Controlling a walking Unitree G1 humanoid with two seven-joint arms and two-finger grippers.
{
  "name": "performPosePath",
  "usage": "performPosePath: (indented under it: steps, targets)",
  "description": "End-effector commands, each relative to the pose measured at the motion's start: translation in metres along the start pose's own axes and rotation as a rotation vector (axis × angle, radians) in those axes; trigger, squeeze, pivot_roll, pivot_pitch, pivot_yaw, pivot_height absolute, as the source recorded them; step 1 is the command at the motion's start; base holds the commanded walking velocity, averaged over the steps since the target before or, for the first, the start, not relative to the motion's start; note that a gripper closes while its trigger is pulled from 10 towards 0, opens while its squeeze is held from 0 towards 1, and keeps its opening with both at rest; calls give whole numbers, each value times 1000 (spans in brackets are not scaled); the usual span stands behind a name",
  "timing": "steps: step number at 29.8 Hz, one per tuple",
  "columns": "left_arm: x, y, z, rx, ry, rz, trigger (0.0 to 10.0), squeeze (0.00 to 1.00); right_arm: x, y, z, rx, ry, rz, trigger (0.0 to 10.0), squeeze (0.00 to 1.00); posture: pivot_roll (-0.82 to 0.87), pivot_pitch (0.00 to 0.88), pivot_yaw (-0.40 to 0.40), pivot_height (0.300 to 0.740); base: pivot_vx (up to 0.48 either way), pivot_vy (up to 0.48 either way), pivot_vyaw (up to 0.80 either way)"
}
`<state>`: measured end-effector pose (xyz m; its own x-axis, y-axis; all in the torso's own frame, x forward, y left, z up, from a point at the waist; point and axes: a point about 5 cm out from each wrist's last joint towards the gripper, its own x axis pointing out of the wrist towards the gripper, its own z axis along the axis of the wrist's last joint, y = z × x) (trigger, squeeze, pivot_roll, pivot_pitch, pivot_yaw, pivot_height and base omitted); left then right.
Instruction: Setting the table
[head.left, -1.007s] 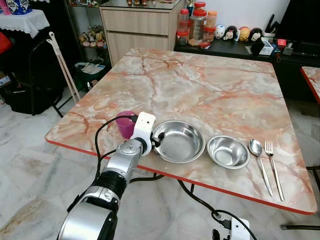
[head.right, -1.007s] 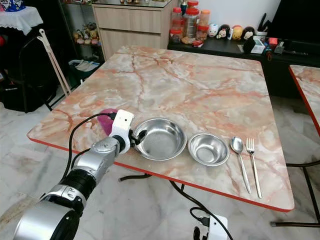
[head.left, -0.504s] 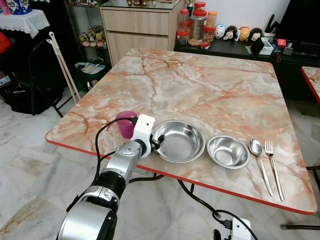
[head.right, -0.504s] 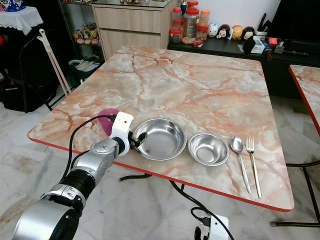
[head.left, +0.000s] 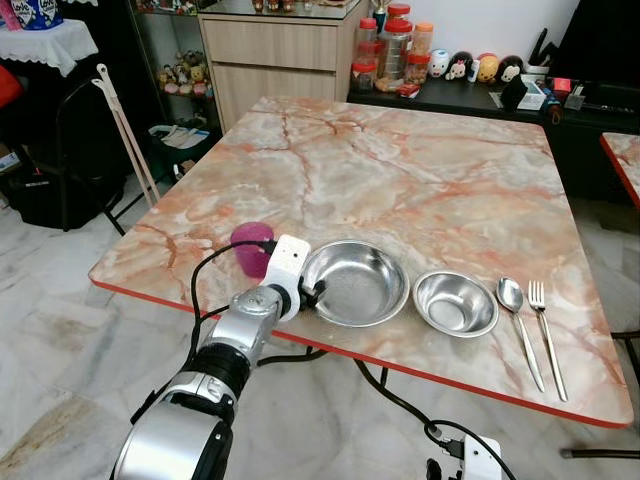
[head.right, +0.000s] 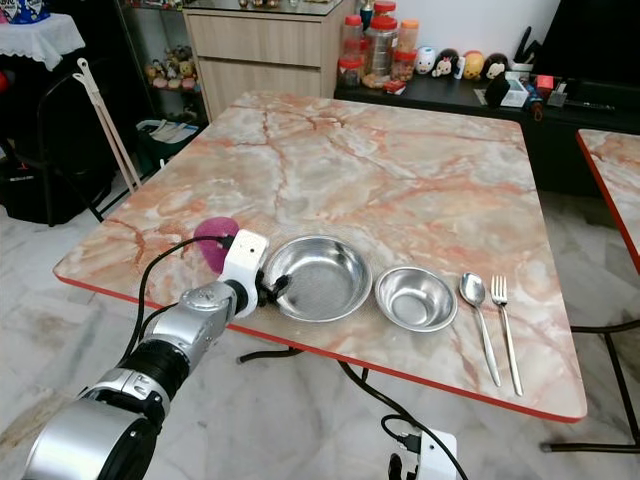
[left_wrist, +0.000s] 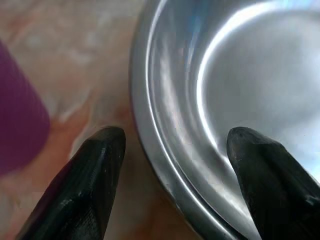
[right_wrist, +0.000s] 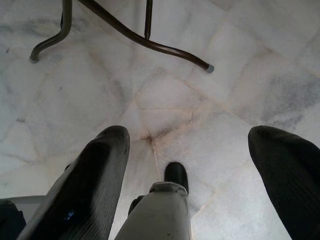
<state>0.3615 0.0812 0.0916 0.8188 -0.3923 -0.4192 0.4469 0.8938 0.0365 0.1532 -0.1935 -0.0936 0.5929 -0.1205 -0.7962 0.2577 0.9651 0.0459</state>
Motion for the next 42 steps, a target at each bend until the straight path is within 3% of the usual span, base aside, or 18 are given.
performPosePath:
  steps: [1, 6, 7, 8, 9, 10, 19, 33, 37, 42]
  targets:
    - [0, 2, -7, 40, 57, -21, 10000, 0, 0, 1, -1, 5, 2, 3, 10000, 0, -3, 0, 10, 740, 0, 0, 0]
    - [-2, 7, -8, 51, 69, -19, 10000, 0, 0, 1, -1, 10, 2, 2, 10000, 0, -5, 0, 15, 740, 0, 0, 0]
    - [-2, 8, -7, 47, 64, -15, 9255, 0, 0, 1, -1, 11, 2, 1, 10000, 0, -6, 0, 15, 740, 0, 0, 0]
    - [-2, 8, -6, 43, 60, -12, 9255, 0, 0, 1, -1, 12, 2, 1, 10000, 0, -6, 0, 15, 740, 0, 0, 0]
    - [-2, 9, -5, 37, 50, -8, 1765, 0, 0, 1, -1, 12, 2, 0, 10000, 0, -4, 0, 13, 740, 0, 0, 0]
    - [-2, 9, -3, 34, 42, -5, 0, 0, 0, 1, -1, 12, 3, 0, 10000, 0, -4, 0, 13, 740, 0, 0, 0]
    - [-4, 19, 3, -39, 4, 30, 0, 0, 0, 1, -1, 10, 3, -2, 10000, 0, 1, 0, 12, 740, 0, 0, 0]
    - [-7, 23, -1, -70, 8, 39, 0, 0, 1, 4, 1, 4, 1, 6, 10000, 0, 12, 0, 10, 740, 0, 0, 0]
    - [-7, 22, 1, -106, -5, 34, 0, 0, 1, 4, 2, 6, 0, 6, 10000, 0, 10, 0, 10, 740, 0, 0, 0]
    - [-7, 18, 10, -232, -114, 13, 0, 0, 1, 4, 2, 13, -1, 4, 10000, 0, 6, 0, 15, 740, 0, 0, 0]
